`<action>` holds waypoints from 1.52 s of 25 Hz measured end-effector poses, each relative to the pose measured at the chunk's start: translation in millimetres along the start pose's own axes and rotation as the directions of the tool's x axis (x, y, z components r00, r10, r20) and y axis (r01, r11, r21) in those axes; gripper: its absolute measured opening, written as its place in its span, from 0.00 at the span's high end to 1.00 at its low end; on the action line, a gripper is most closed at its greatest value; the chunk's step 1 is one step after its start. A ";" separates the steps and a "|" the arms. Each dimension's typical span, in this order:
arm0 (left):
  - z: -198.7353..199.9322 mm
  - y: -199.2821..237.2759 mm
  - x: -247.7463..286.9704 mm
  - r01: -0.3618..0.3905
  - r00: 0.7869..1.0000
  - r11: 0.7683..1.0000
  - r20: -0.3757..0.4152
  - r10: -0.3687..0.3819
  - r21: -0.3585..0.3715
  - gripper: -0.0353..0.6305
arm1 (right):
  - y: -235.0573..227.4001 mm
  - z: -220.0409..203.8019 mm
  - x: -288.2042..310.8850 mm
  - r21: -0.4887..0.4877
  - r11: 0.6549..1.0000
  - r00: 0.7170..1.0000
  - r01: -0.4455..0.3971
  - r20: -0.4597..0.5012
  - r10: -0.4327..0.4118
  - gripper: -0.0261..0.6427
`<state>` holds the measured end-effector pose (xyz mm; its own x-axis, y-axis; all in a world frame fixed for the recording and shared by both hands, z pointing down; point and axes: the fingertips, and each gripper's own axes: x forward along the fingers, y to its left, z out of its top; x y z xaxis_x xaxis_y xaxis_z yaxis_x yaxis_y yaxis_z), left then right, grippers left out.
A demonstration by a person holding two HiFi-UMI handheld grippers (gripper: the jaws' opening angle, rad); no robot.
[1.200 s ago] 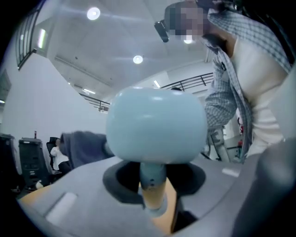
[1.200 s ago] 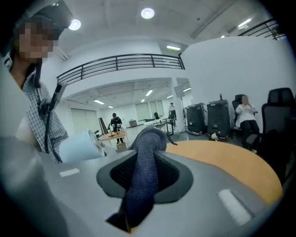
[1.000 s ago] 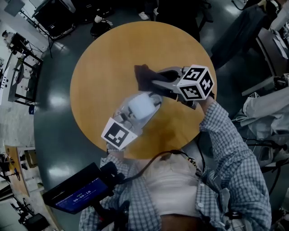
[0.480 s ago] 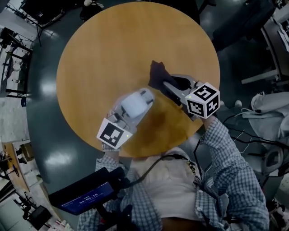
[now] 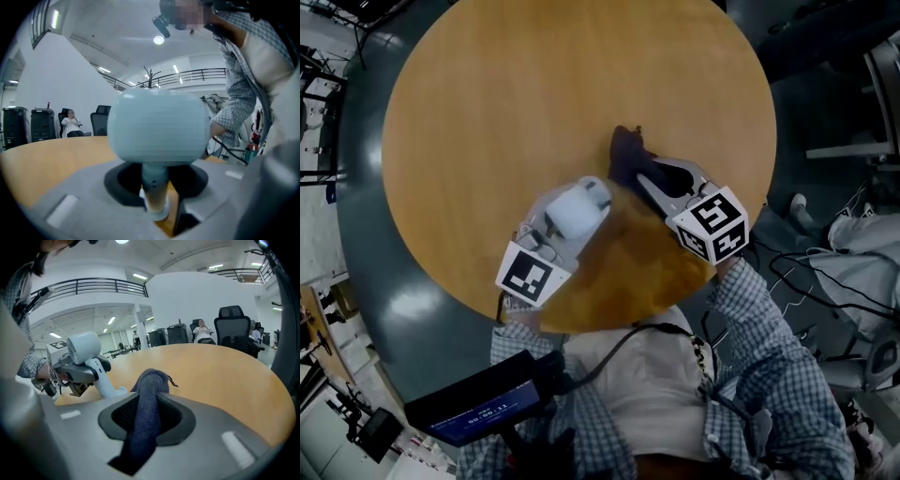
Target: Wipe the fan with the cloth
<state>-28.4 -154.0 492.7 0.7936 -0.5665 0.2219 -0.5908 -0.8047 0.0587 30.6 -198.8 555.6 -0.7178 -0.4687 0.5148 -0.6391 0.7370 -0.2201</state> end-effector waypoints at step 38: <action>5.8 -25.4 -53.5 -0.082 0.997 0.990 -0.022 0.080 -0.114 0.69 | 9.9 1.1 -66.0 -0.080 0.978 0.981 0.192 0.050 -0.189 0.69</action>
<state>-55.0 -104.3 473.6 0.7403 -0.6250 0.2477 -0.6667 -0.7298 0.1512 71.3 -161.2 518.5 -0.5972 -0.6233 0.5048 -0.7410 0.6697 -0.0497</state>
